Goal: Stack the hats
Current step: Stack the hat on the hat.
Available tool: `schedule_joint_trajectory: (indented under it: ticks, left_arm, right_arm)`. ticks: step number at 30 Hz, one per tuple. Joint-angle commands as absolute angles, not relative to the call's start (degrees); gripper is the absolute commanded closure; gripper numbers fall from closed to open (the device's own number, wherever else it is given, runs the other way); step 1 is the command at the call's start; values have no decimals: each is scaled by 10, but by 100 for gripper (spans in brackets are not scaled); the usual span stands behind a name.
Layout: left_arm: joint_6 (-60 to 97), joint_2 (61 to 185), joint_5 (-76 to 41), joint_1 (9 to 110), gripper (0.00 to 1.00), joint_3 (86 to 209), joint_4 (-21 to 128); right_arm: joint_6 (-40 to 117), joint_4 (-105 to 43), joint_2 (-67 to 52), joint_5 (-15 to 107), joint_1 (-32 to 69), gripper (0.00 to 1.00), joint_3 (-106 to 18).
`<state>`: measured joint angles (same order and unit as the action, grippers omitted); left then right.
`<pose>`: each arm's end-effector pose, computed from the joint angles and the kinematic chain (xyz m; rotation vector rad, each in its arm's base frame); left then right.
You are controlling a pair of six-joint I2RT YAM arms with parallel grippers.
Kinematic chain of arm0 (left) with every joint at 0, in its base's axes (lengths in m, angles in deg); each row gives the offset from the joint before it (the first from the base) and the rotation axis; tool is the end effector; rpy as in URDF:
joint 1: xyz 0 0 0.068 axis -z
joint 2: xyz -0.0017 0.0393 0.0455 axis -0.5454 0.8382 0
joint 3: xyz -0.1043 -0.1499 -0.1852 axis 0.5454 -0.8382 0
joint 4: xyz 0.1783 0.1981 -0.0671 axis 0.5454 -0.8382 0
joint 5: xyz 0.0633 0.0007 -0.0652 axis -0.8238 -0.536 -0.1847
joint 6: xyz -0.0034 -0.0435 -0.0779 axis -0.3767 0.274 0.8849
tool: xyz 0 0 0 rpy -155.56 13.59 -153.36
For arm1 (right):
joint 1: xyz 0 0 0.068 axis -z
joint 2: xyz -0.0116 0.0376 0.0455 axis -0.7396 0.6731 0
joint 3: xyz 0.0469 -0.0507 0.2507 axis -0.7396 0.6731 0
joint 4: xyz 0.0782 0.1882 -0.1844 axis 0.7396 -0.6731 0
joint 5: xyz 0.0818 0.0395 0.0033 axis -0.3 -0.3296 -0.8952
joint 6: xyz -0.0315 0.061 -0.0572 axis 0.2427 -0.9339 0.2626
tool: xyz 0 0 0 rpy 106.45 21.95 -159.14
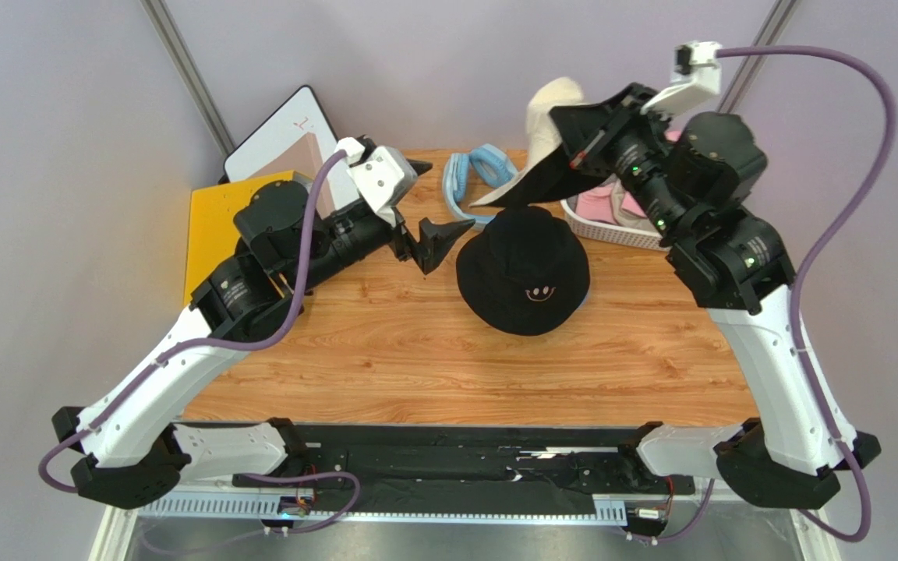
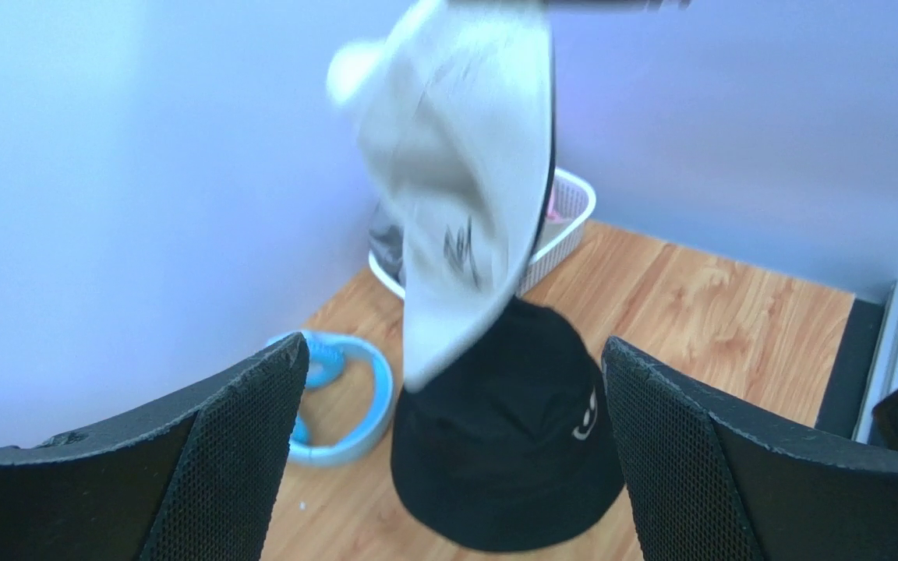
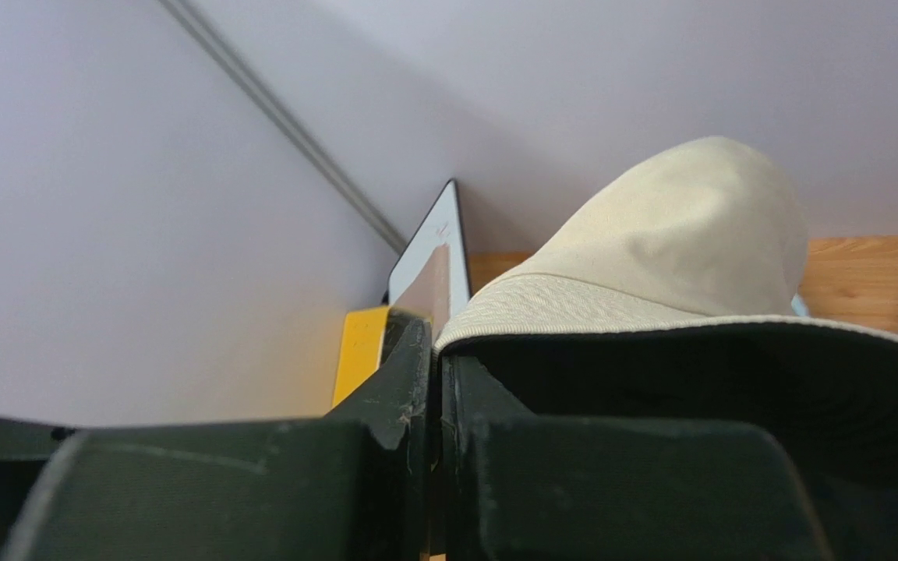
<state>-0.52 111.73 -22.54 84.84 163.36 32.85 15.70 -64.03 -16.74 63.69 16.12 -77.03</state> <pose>0.1671 -0.2195 0.5131 0.7904 1.2952 -0.6658 0.2334 0.1276 0.5641 0.1139 1.5544 0.7217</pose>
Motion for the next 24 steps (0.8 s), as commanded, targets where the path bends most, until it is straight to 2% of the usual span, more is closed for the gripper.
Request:
schedule_joint_trajectory:
  ticks: [1,9,13,22,24]
  left_arm:
    - [-24,1151,-210,877,1,1667,350]
    - [-53,1176,-312,922,0,1656,331]
    - [-63,1176,-400,928,2,1643,319]
    - [-52,1184,-536,928,4,1615,331]
    - [-50,1186,-548,928,13,1609,331]
  right_arm:
    - [174,-621,-146,679,77,100,-779]
    - [181,-610,-101,717,1,100,-822]
    - [188,-604,-90,729,-27,100,-838]
    - [187,-594,-80,747,-51,100,-844]
    - [187,-593,-80,748,-53,100,-843]
